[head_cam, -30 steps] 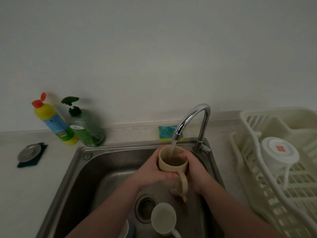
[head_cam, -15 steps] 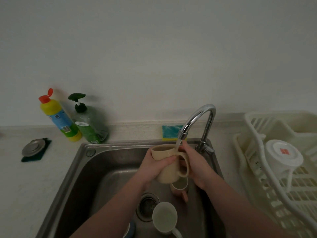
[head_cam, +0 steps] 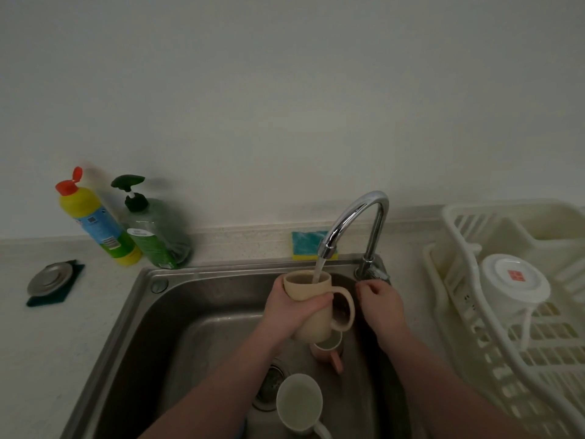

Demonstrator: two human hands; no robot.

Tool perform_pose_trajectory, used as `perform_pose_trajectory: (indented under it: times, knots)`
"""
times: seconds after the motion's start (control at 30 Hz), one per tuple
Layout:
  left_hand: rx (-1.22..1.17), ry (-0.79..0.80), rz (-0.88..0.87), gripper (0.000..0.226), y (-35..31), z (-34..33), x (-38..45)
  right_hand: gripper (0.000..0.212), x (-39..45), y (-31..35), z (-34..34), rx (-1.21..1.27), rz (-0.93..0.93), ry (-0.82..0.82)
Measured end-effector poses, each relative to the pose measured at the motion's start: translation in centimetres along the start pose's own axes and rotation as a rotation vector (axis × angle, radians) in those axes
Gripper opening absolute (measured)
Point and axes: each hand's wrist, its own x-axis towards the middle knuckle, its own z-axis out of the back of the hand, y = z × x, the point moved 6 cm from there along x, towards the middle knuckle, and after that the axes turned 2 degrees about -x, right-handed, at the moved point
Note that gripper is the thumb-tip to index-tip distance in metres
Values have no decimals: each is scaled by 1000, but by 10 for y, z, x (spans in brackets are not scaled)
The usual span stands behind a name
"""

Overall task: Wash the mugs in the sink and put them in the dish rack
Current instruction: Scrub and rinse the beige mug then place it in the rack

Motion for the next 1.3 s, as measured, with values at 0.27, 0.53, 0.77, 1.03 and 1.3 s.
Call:
perform_pose_trajectory:
  times: [0.27,0.53,0.77,1.03,1.3]
  knots:
    - [-36,-16,-36,79,-5,1,0,27,24,-8,9,-150,48,-32]
    - [-69,-29,-69,73,-7,1,2,23,37,-5,17,-106,57,-88]
    - [-136,-45,-151,74,-11,3,-2,16,53,-8,18,269,-244,16]
    - [-139,-32,-263,76,-17,8,-1,23,-31,9,-46,286,-647,847]
    - [-154,145,-225,77,-19,26,-5,34,-27,19,-70,564,-661,733]
